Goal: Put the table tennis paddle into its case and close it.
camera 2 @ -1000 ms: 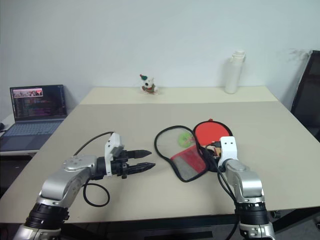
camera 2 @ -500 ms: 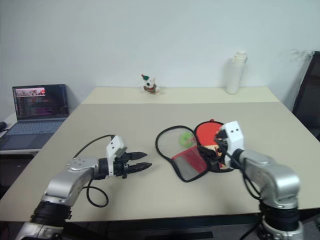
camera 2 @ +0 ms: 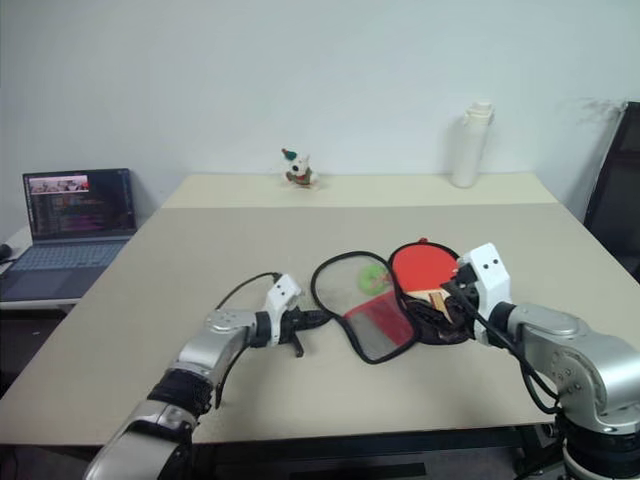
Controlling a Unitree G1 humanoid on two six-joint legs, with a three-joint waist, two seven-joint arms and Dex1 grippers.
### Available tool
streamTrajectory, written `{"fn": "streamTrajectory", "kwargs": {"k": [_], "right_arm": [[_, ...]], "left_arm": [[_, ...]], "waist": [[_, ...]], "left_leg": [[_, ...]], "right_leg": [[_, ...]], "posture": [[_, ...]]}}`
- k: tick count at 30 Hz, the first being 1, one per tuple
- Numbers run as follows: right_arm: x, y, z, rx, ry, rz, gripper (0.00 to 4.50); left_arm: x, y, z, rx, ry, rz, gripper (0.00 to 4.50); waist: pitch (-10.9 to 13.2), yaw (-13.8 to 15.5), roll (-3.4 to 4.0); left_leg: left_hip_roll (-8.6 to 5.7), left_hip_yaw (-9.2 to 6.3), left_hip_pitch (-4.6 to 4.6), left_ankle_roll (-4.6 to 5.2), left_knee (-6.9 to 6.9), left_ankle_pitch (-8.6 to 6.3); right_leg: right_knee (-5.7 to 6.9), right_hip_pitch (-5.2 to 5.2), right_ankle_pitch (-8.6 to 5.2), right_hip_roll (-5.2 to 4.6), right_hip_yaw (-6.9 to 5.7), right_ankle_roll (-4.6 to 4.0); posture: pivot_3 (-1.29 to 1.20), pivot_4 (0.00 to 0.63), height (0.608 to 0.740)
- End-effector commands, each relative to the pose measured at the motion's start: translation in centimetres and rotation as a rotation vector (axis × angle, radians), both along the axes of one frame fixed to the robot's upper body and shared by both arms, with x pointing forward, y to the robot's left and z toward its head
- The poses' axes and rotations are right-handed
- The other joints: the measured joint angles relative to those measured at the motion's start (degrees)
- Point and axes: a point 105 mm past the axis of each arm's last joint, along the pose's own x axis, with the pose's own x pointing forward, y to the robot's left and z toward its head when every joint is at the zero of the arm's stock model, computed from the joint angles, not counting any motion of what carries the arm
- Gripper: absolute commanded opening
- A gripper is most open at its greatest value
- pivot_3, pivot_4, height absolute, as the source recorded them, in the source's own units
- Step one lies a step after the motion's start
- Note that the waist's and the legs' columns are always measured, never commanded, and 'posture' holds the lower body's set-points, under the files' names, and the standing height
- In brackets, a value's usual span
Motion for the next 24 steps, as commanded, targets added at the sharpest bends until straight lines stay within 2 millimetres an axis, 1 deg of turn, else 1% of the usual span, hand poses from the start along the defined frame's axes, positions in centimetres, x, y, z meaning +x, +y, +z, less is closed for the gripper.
{"fn": "streamTrajectory", "kwargs": {"k": [1,5,8,10,14,16,20,24], "right_arm": [[-0.3,0.1,1.0,-0.015,-0.059,0.009,4.5],[-0.4,-0.3,1.1,-0.021,-0.061,0.003,4.5],[-0.6,-0.8,1.2,-0.024,-0.061,0.001,4.5],[-0.8,-1.5,1.6,-0.028,-0.063,-0.001,4.5],[-1.3,-3.7,2.9,-0.02,-0.074,-0.015,4.5],[-1.5,-4.6,3.3,-0.022,-0.079,-0.035,4.5],[-1.6,-6.0,3.4,-0.029,-0.075,-0.081,4.5],[-1.6,-6.2,3.3,-0.034,-0.069,-0.093,4.5]], "left_arm": [[0.4,-1.5,0.0,-0.005,-0.011,-0.032,0.04],[1.0,-2.9,1.5,-0.037,-0.058,-0.053,0.04],[1.3,-4.0,3.3,-0.062,-0.105,-0.081,0.04],[1.5,-5.2,5.2,-0.09,-0.148,-0.117,0.04],[1.9,-8.6,9.2,-0.145,-0.224,-0.188,0.04],[2.3,-9.7,10.4,-0.152,-0.245,-0.188,0.04],[3.6,-11.3,11.9,-0.153,-0.278,-0.136,0.04],[4.5,-12.0,12.1,-0.14,-0.297,-0.072,0.04]], "waist": [[0.0,0.19,0.0],[-0.01,0.97,-0.01],[0.01,1.23,-0.03],[0.02,1.26,-0.04],[0.02,1.51,-0.06],[0.02,1.5,-0.06],[0.02,1.13,-0.06],[0.02,0.97,-0.06]], "left_leg": [[0.0,0.0,0.02,0.0,0.0,0.0],[-0.03,0.01,0.01,0.0,0.06,0.0],[-0.04,0.05,-0.06,0.0,0.06,0.0],[-0.05,0.08,-0.1,0.0,0.05,0.0],[-0.09,0.02,-0.2,0.0,0.05,0.0],[-0.14,-0.01,-0.29,0.0,0.05,0.0],[-0.19,0.08,-0.35,0.08,0.02,-0.05],[-0.18,0.12,-0.36,0.1,0.0,-0.06]], "right_leg": [[0.0,0.01,0.0,0.0,-0.01,0.0],[-0.02,0.05,0.05,-0.05,-0.07,0.1],[-0.11,0.03,0.08,-0.08,-0.06,0.15],[-0.16,0.0,0.09,-0.09,-0.03,0.16],[-0.27,-0.01,0.1,-0.09,-0.1,0.19],[-0.49,0.0,0.17,-0.05,-0.17,0.29],[-0.7,0.0,0.21,-0.01,-0.06,0.35],[-0.72,-0.05,0.21,0.1,-0.02,0.35]], "posture": [[0.0,0.15,0.74],[0.0,0.15,0.74],[0.0,0.15,0.74],[0.0,0.15,0.74],[0.0,0.15,0.74],[0.0,0.15,0.74],[0.0,0.15,0.74],[0.0,0.15,0.74]]}}
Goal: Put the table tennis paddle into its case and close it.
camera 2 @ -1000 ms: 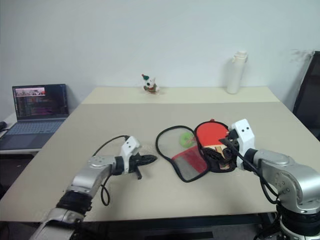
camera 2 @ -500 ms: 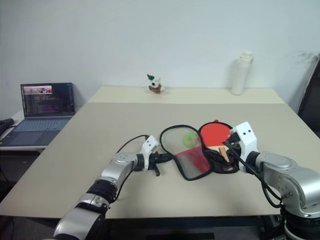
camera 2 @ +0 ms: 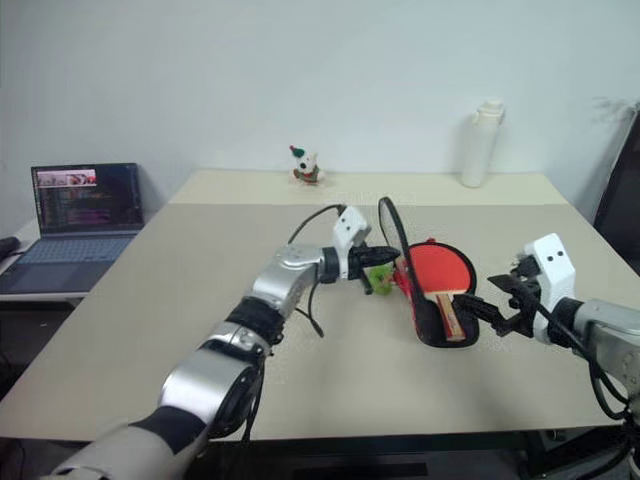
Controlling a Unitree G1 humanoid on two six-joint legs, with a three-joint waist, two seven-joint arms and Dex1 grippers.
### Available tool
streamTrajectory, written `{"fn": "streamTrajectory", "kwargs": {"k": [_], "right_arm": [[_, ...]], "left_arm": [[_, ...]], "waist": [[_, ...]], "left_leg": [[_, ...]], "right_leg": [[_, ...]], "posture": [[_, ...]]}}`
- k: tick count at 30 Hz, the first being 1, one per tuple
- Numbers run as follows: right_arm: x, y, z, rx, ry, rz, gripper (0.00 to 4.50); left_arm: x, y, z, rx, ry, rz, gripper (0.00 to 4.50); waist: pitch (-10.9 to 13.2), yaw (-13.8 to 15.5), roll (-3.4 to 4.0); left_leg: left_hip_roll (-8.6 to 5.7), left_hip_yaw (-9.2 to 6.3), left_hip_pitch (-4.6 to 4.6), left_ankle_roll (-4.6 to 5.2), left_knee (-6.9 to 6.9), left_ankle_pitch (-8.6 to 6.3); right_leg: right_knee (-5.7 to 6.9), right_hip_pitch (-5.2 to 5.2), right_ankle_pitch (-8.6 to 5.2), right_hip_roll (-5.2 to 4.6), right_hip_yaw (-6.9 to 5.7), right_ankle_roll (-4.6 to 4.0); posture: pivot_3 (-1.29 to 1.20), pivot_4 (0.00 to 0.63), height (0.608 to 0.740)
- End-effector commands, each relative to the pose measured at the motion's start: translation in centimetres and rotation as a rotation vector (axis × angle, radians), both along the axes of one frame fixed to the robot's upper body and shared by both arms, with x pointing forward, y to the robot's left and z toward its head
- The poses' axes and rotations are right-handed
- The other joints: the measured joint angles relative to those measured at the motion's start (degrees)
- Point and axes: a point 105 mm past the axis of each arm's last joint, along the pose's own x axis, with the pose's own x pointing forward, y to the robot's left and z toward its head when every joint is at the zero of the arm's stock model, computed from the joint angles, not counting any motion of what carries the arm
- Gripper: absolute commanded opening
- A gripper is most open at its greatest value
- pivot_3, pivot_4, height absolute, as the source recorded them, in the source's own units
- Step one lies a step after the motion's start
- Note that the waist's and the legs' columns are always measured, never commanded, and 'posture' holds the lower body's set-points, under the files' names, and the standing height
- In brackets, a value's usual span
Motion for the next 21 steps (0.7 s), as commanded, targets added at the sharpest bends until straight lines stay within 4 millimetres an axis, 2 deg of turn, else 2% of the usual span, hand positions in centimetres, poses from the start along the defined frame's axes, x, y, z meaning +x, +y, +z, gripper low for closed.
{"fn": "streamTrajectory", "kwargs": {"k": [1,6,11,16,19,21], "right_arm": [[-0.3,-0.4,1.1,-0.012,-0.051,-0.012,4.5],[-0.1,-0.8,0.9,-0.002,-0.049,-0.043,4.5],[0.6,-0.9,-0.2,0.016,-0.018,-0.073,4.5],[2.4,-1.9,-0.7,0.031,-0.022,-0.147,4.5],[3.1,-2.6,-0.1,0.044,-0.044,-0.181,4.5],[3.2,-3.0,0.1,0.046,-0.049,-0.197,4.5]], "left_arm": [[0.8,-0.4,1.5,-0.016,-0.06,0.058,0.04],[0.9,-0.1,1.6,-0.029,-0.079,0.062,0.04],[0.7,2.9,1.1,-0.045,-0.084,0.048,0.04],[0.2,7.3,-0.7,-0.049,-0.035,0.109,0.04],[-0.1,7.2,-1.0,-0.066,-0.005,0.111,0.04],[-0.2,5.7,-0.6,-0.099,0.0,0.092,0.04]], "waist": [[0.0,0.01,0.0],[0.0,0.08,-0.01],[0.0,-0.06,0.01],[-0.01,-0.38,0.02],[-0.01,-0.25,0.02],[-0.01,0.46,0.02]], "left_leg": [[0.0,-0.03,0.0,0.0,0.0,0.0],[0.03,-0.01,-0.02,0.0,0.01,0.0],[0.06,0.03,0.0,-0.01,0.01,0.0],[0.15,0.02,0.08,-0.01,0.01,0.01],[0.19,0.03,0.09,-0.01,0.02,0.01],[0.14,-0.01,0.02,-0.01,0.1,0.01]], "right_leg": [[0.0,0.0,0.0,0.01,-0.03,0.0],[0.01,0.0,0.0,-0.03,0.0,0.0],[0.03,0.0,0.01,-0.05,0.03,0.0],[0.16,0.0,0.03,-0.03,0.07,-0.04],[0.19,0.0,0.05,-0.11,0.07,-0.06],[0.18,0.01,0.06,-0.16,0.01,-0.01]], "posture": [[0.0,0.15,0.74],[0.0,0.15,0.74],[0.0,0.15,0.74],[0.0,0.15,0.74],[0.0,0.15,0.74],[0.0,0.15,0.74]]}}
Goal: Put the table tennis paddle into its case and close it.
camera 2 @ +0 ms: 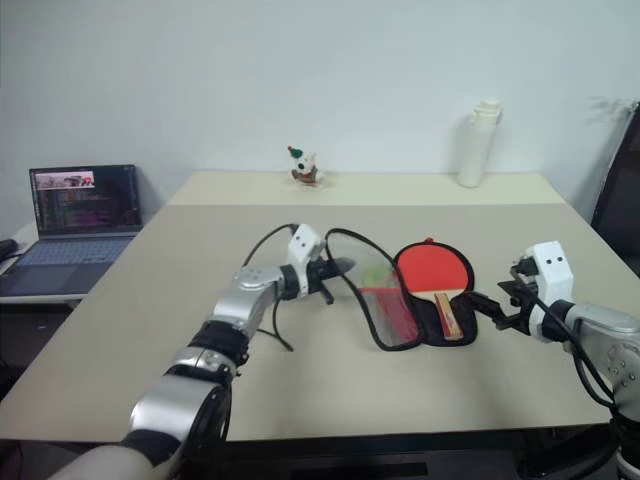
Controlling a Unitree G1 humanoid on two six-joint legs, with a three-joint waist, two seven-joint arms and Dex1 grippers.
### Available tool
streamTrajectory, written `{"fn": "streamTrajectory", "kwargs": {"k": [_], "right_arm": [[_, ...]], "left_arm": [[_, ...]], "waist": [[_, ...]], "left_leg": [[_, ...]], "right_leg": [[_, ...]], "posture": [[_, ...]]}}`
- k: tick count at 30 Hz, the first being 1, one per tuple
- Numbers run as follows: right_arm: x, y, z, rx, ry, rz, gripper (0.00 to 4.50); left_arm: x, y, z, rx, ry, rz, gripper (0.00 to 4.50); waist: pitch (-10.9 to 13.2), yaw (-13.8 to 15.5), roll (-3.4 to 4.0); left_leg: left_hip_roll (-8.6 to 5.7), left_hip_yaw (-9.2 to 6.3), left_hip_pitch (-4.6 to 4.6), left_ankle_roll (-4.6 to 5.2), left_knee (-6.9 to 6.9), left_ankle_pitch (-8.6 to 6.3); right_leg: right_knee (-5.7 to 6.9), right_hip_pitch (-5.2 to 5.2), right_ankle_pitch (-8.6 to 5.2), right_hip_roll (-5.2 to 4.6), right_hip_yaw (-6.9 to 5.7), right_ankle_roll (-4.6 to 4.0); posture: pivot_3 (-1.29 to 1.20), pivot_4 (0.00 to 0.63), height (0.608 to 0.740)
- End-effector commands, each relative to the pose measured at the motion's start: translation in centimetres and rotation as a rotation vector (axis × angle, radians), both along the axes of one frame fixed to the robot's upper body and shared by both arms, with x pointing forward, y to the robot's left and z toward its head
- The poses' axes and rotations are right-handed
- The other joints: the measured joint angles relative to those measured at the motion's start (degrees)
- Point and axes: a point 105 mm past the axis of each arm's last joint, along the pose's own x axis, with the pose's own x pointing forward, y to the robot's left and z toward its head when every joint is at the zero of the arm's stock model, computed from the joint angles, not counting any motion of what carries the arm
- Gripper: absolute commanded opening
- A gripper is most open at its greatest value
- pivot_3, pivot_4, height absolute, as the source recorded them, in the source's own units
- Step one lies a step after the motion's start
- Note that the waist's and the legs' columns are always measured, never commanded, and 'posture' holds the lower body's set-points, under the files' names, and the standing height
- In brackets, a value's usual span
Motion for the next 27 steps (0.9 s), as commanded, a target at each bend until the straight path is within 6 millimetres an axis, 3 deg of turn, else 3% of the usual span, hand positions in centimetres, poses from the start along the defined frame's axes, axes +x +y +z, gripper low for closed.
{"fn": "streamTrajectory", "kwargs": {"k": [1,6,11,15,24,27], "right_arm": [[0.3,-0.6,1.9,-0.006,-0.081,-0.025,4.5],[-0.6,-1.3,2.4,-0.019,-0.091,-0.042,4.5],[-3.3,-2.8,3.0,-0.036,-0.078,-0.058,4.5],[-7.2,-4.4,2.0,-0.049,0.009,-0.061,4.5],[-7.3,-3.2,1.4,-0.028,0.004,-0.038,4.5],[-6.9,-2.0,2.0,-0.023,-0.043,0.041,4.5]], "left_arm": [[-0.2,-3.3,3.6,-0.08,-0.088,-0.066,0.04],[-0.8,-7.9,4.5,-0.108,-0.094,-0.161,0.04],[-1.3,-11.1,5.4,-0.094,-0.108,-0.23,0.04],[-1.2,-13.7,6.7,-0.055,-0.145,-0.212,0.04],[-0.7,-14.8,7.3,-0.023,-0.184,-0.132,0.04],[-0.4,-13.3,6.5,-0.028,-0.154,-0.14,0.04]], "waist": [[0.0,0.74,0.0],[0.0,1.37,0.0],[0.0,1.48,0.0],[0.01,1.54,-0.02],[0.0,0.06,-0.01],[-0.01,-0.02,0.01]], "left_leg": [[-0.02,-0.01,-0.03,0.0,0.03,0.0],[-0.19,0.03,-0.21,0.01,0.09,-0.01],[-0.22,0.04,-0.3,0.02,0.05,-0.01],[-0.25,0.03,-0.3,0.02,0.06,-0.01],[-0.24,0.15,0.02,0.01,0.07,-0.01],[-0.2,0.14,0.05,0.01,0.04,0.0]], "right_leg": [[-0.02,0.0,0.02,-0.02,0.0,0.03],[-0.27,0.02,0.26,-0.18,-0.01,0.0],[-0.33,-0.05,0.26,-0.12,-0.02,0.01],[-0.31,-0.05,0.21,0.02,-0.1,0.07],[-0.14,0.07,0.15,0.1,0.13,0.29],[-0.13,0.06,0.15,0.18,0.12,0.28]], "posture": [[0.0,0.15,0.74],[0.0,0.15,0.74],[0.0,0.15,0.74],[0.0,0.15,0.74],[0.0,0.15,0.74],[0.0,0.15,0.74]]}}
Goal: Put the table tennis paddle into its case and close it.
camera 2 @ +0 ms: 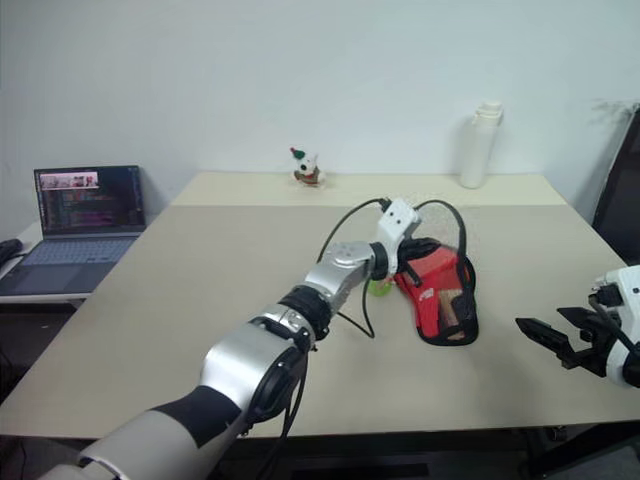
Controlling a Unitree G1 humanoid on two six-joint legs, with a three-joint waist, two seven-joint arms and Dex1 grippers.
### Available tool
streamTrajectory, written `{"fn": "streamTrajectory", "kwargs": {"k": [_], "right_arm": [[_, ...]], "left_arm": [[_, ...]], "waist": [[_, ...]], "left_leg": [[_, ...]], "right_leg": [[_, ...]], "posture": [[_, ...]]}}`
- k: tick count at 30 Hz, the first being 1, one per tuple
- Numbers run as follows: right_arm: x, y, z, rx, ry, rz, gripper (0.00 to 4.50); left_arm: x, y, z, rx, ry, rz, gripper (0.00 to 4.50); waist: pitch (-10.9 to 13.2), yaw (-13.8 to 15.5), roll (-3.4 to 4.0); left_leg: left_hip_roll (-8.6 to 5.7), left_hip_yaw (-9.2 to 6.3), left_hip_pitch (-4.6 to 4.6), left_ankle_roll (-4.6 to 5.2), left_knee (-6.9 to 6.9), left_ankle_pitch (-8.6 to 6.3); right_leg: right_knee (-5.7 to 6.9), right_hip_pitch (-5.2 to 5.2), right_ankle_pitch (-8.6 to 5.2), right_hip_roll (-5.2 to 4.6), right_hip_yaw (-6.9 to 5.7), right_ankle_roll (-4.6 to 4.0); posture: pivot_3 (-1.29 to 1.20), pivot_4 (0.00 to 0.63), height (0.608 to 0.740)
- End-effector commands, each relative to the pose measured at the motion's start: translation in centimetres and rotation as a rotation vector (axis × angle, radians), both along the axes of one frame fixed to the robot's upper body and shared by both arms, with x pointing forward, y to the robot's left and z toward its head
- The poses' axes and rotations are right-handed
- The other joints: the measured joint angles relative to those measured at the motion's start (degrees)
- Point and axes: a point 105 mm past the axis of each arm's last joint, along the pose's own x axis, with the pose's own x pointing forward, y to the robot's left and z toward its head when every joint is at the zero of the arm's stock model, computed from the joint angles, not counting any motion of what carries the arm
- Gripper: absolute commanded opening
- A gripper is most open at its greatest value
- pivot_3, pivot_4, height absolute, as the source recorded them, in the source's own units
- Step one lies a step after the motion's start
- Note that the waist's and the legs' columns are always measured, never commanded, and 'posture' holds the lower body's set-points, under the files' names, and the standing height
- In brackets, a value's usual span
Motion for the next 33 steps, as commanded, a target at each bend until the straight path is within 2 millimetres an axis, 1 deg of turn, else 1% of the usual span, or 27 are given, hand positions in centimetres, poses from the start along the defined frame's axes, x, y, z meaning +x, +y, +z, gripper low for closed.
{"fn": "streamTrajectory", "kwargs": {"k": [1,4,8,11,14,16,18,19,21,22,24,27,33], "right_arm": [[0.4,1.7,1.8,-0.005,-0.118,0.107,4.5],[0.7,2.4,2.6,-0.014,-0.179,0.168,4.5],[1.0,3.3,3.0,-0.019,-0.217,0.246,4.5],[1.3,4.2,3.0,-0.025,-0.202,0.338,4.5],[2.3,4.0,2.7,-0.039,-0.187,0.343,4.5],[3.7,3.4,2.2,-0.042,-0.171,0.287,4.5],[5.8,2.3,1.4,-0.039,-0.148,0.185,4.5],[6.5,1.9,1.2,-0.037,-0.14,0.155,4.5],[9.0,0.4,0.0,-0.015,-0.103,0.022,4.5],[9.9,-0.1,-0.7,-0.014,-0.083,-0.014,4.5],[11.4,0.1,-2.0,-0.007,-0.039,-0.025,4.5],[12.8,0.9,-3.2,-0.011,-0.009,-0.003,4.5],[15.8,2.2,-5.5,-0.03,0.015,0.008,4.5]], "left_arm": [[0.6,2.0,0.5,-0.009,-0.026,-0.003,0.04],[1.2,3.9,-0.6,0.003,0.006,0.023,0.04],[1.6,5.8,-1.0,-0.006,0.021,0.044,0.04],[1.8,8.4,-1.4,-0.025,0.044,0.042,0.04],[1.6,10.5,-1.4,-0.049,0.051,0.017,0.04],[1.1,11.8,-1.2,-0.066,0.052,-0.021,0.04],[0.4,13.4,-1.0,-0.087,0.053,-0.059,0.04],[0.1,13.8,-0.9,-0.094,0.053,-0.07,0.04],[-1.2,15.7,-0.6,-0.119,0.056,-0.097,0.04],[-1.9,16.4,-0.4,-0.126,0.056,-0.105,0.04],[-3.2,17.6,-0.2,-0.134,0.056,-0.108,0.04],[-4.7,18.4,0.0,-0.136,0.059,-0.094,0.04],[-6.3,19.7,0.2,-0.14,0.069,-0.037,0.04]], "waist": [[-0.03,-0.1,0.05],[-0.04,-0.21,0.07],[-0.03,0.09,0.05],[-0.03,0.13,0.06],[-0.03,-0.11,0.06],[-0.04,-0.14,0.06],[-0.04,-0.2,0.06],[-0.03,-0.24,0.06],[-0.04,-0.65,0.06],[-0.04,-0.83,0.06],[-0.04,-1.23,0.06],[-0.04,-1.19,0.07],[-0.04,-1.15,0.07]], "left_leg": [[0.0,0.01,0.0,0.0,-0.02,0.0],[0.0,0.04,0.05,0.0,-0.06,0.0],[0.01,0.03,0.01,0.0,-0.02,0.0],[0.0,0.07,0.0,0.0,-0.01,0.0],[0.04,0.12,0.05,0.0,-0.01,0.0],[0.06,0.09,0.06,0.0,0.0,0.0],[0.12,0.09,0.1,-0.01,0.0,0.01],[0.13,0.13,0.12,-0.01,0.01,0.01],[0.15,0.14,0.13,-0.02,0.02,0.01],[0.18,0.19,0.18,-0.02,0.02,0.01],[0.24,0.2,0.19,-0.02,0.0,0.02],[0.28,0.17,0.17,-0.02,-0.01,0.02],[0.24,0.18,0.2,-0.02,0.05,0.02]], "right_leg": [[0.0,-0.01,0.0,0.02,0.02,0.0],[-0.01,0.0,0.0,0.02,0.05,0.0],[-0.02,0.0,0.0,-0.03,0.03,-0.01],[-0.04,0.01,0.01,-0.1,0.06,0.0],[0.0,0.0,0.01,-0.1,0.1,-0.02],[0.02,0.0,0.02,-0.05,0.05,-0.04],[0.06,0.02,0.15,-0.05,0.07,-0.26],[0.08,0.01,0.16,-0.05,0.09,-0.27],[0.1,0.01,0.2,-0.06,0.11,-0.35],[0.11,0.03,0.22,-0.05,0.17,-0.38],[0.12,0.02,0.23,-0.11,0.2,-0.41],[0.14,0.0,0.24,-0.11,0.19,-0.43],[0.14,0.06,0.25,-0.19,0.18,-0.41]], "posture": [[0.0,0.15,0.74],[0.0,0.15,0.74],[0.0,0.15,0.74],[0.0,0.15,0.74],[0.0,0.15,0.74],[0.0,0.15,0.74],[0.0,0.15,0.74],[0.0,0.15,0.74],[0.0,0.15,0.74],[0.0,0.15,0.74],[0.0,0.15,0.74],[0.0,0.15,0.74],[0.0,0.15,0.74]]}}
